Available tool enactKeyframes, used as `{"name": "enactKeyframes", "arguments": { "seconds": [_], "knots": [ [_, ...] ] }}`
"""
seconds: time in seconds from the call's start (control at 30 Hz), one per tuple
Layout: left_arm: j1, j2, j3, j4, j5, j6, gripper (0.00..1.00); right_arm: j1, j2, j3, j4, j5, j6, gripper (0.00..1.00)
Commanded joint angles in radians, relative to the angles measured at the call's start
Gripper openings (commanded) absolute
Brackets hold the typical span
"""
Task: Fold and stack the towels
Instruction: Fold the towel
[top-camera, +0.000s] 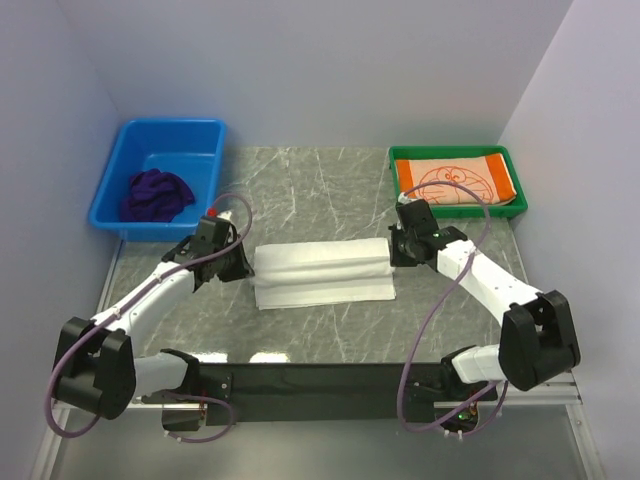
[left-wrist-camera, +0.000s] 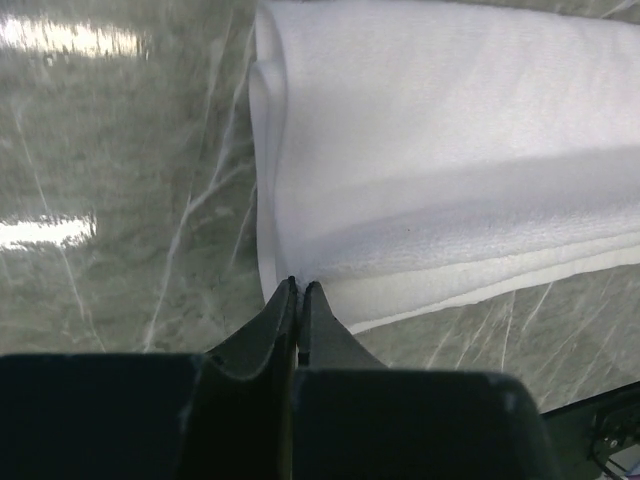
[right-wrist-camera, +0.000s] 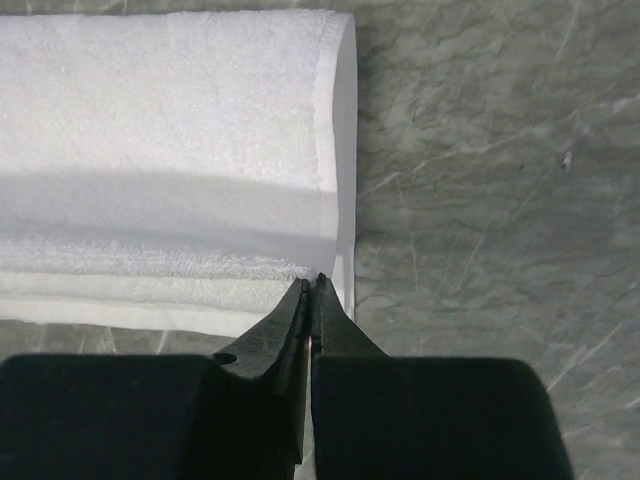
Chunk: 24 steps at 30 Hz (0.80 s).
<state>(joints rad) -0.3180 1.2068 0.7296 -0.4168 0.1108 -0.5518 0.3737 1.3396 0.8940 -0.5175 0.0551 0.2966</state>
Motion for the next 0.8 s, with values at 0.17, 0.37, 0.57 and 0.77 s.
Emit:
{"name": "enactKeyframes", "arguments": {
  "seconds": [0.17, 0.37, 0.57, 0.77],
  "knots": [
    [0.014, 0.043, -0.088, 0.078, -0.028, -0.072, 0.01, -0.012, 0.112, -0.026, -0.052, 0.104, 0.090, 0.00],
    [0.013, 0.103, -0.121, 0.130, -0.017, -0.097, 0.01, -0.013, 0.144, -0.055, -0.026, 0.120, 0.119, 0.01],
    [0.011, 0.076, -0.119, 0.118, -0.040, -0.106, 0.05, -0.010, 0.116, -0.075, -0.006, 0.105, 0.121, 0.12],
    [-0.016, -0.024, -0.081, 0.017, -0.083, -0.114, 0.56, 0.002, 0.007, -0.070, -0.021, 0.060, 0.118, 0.46]
  ]
}}
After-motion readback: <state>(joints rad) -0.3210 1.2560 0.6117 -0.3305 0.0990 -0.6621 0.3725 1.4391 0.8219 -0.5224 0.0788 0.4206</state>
